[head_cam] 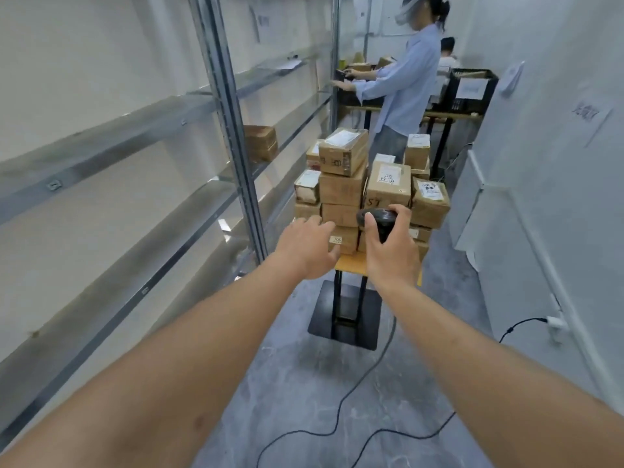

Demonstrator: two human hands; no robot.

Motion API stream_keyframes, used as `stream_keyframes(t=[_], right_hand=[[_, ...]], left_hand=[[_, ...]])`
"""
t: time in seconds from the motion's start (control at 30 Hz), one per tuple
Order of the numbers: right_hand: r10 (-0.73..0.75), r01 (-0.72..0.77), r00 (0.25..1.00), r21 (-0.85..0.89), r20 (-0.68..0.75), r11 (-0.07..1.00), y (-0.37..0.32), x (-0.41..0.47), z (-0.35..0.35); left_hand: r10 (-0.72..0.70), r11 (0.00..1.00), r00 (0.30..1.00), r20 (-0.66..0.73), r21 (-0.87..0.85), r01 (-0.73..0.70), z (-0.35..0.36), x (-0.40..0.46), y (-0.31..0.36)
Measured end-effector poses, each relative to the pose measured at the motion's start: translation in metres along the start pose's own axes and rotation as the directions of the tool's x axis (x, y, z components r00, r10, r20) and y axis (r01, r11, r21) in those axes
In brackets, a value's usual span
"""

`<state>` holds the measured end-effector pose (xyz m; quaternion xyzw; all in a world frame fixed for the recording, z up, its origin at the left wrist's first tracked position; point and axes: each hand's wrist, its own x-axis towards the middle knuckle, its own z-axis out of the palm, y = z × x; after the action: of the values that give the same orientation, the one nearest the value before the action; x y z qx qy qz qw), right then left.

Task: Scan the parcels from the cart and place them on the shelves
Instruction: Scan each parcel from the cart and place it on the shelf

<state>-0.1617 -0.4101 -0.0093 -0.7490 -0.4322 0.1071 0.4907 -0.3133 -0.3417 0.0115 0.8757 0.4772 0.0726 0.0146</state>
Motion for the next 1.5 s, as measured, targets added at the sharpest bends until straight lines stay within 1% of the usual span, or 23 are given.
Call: stream_keyframes(t=[0.2,0.37,0.5,0.67,0.93,1.03,1.2,1.33,1.5], right_hand=[[0.096,-0.103,0.989,-0.057,-0.11,0.993,0.04,0.091,0.0],[0.148,-0.166,0.97,-0.084,-0.191,0.983,0.068,0.152,-0.013],[0.164,-0.186,0.962,-0.085,-0.22,0.979,0.093,0.202,-0.028],[0.2,-0.223,0.956,-0.089,-0.216,0.971,0.14,0.263,-0.042],[0.223,-0.234,0.969,-0.111,-0.11,0.966,0.22,0.358,-0.06],[0.245,-0.249,0.968,-0.106,-0.053,0.963,0.245,0.386,-0.062],[0.274,-0.271,0.961,-0.097,0.018,0.958,0.275,0.417,-0.058],[0.291,-0.287,0.956,-0.082,0.041,0.954,0.292,0.437,-0.053],[0.304,-0.296,0.95,-0.103,0.074,0.949,0.312,0.448,-0.046]], left_hand=[[0.122,0.992,0.992,0.045,-0.019,-0.121,0.024,0.116,0.024],[0.196,0.98,0.978,0.073,-0.063,-0.191,0.043,0.188,0.054],[0.25,0.967,0.965,0.08,-0.067,-0.245,0.057,0.242,0.083],[0.25,0.966,0.961,0.114,-0.09,-0.241,0.077,0.302,0.13],[0.102,0.988,0.979,0.179,-0.134,-0.079,0.126,0.393,0.197],[0.044,0.989,0.983,0.177,-0.146,-0.018,0.14,0.419,0.216],[-0.096,0.982,0.974,0.207,-0.142,0.127,0.17,0.445,0.229],[-0.199,0.957,0.956,0.215,-0.167,0.237,0.191,0.459,0.239],[-0.302,0.933,0.938,0.173,-0.149,0.328,0.216,0.471,0.246]])
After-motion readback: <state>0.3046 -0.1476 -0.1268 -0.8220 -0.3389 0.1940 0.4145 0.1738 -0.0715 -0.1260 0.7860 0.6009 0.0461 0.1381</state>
